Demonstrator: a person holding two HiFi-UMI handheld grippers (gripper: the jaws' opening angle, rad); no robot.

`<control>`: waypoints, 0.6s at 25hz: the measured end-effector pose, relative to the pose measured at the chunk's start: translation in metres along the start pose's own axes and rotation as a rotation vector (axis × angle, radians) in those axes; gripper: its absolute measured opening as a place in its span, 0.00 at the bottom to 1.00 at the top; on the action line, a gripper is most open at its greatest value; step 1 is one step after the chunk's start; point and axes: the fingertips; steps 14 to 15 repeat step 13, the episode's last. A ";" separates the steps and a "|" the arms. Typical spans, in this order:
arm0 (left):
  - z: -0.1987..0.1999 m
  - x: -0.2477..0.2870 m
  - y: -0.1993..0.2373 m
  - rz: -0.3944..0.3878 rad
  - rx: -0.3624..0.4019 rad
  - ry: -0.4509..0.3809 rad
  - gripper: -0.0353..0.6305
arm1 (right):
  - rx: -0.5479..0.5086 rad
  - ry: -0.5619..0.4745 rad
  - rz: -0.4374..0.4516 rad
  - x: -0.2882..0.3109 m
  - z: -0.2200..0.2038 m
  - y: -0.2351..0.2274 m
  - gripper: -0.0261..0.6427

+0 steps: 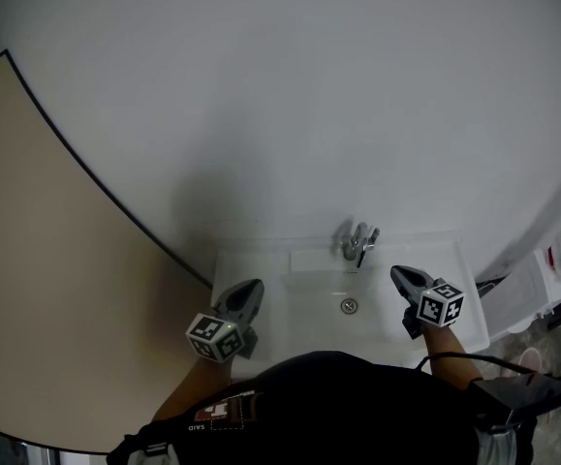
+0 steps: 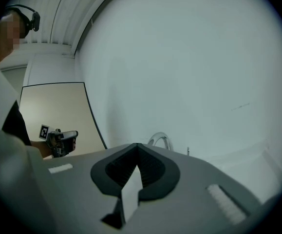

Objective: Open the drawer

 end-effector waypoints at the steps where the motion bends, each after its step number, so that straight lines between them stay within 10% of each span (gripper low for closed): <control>1: 0.000 0.000 0.001 0.003 -0.002 0.001 0.05 | -0.002 0.002 0.002 0.001 0.001 0.000 0.04; 15: 0.002 0.000 0.009 0.001 -0.001 -0.009 0.05 | -0.031 0.009 0.024 0.012 0.004 0.005 0.04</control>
Point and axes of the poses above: the fingertips, and each gripper's own axes: x forward along the fingers, y to its left, z out of its top, and after that the axes turned 11 degrees about -y, right-handed
